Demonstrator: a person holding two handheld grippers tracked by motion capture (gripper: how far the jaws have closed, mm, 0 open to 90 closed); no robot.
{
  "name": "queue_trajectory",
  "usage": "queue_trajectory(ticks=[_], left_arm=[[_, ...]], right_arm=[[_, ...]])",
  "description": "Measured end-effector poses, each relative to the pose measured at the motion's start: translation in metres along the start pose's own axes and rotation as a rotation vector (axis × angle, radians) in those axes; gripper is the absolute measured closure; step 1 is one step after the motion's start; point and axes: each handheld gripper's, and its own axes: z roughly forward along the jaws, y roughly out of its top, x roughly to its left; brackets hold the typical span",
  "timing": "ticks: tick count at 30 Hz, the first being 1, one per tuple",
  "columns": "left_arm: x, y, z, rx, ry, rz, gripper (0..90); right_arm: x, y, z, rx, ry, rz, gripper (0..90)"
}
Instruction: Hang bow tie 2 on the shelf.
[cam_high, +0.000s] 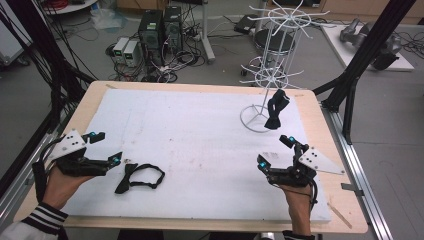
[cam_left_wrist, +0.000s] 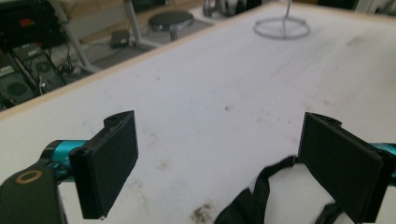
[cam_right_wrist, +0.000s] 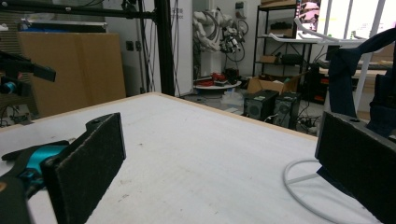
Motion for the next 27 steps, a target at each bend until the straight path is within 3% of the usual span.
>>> queue_trajectory(ticks=[5,8,15,18,21,27], left_arm=[[0.002,0.003,0.003,0.134,-0.038,0.02,12.5],[0.004,0.005,0.003,0.167,-0.07,0.031,12.5],[0.003,0.006,0.004,0.237,-0.076,0.035,12.5],[0.001,0.008,0.005,0.28,-0.075,0.034,12.5],[-0.001,0.009,0.007,0.361,-0.056,0.029,12.6],[-0.005,0.008,0.012,0.425,-0.047,0.028,13.3]], right_arm=[[0.003,0.003,0.0,0.004,0.007,-0.01,0.8],[0.004,0.003,0.001,0.003,0.007,-0.015,0.8],[0.006,0.004,0.002,0.002,0.008,-0.031,0.8],[0.008,0.005,0.003,0.004,0.011,-0.032,0.8],[0.008,0.005,0.004,0.004,0.009,-0.035,0.8],[0.009,0.005,0.003,0.003,0.011,-0.037,0.8]])
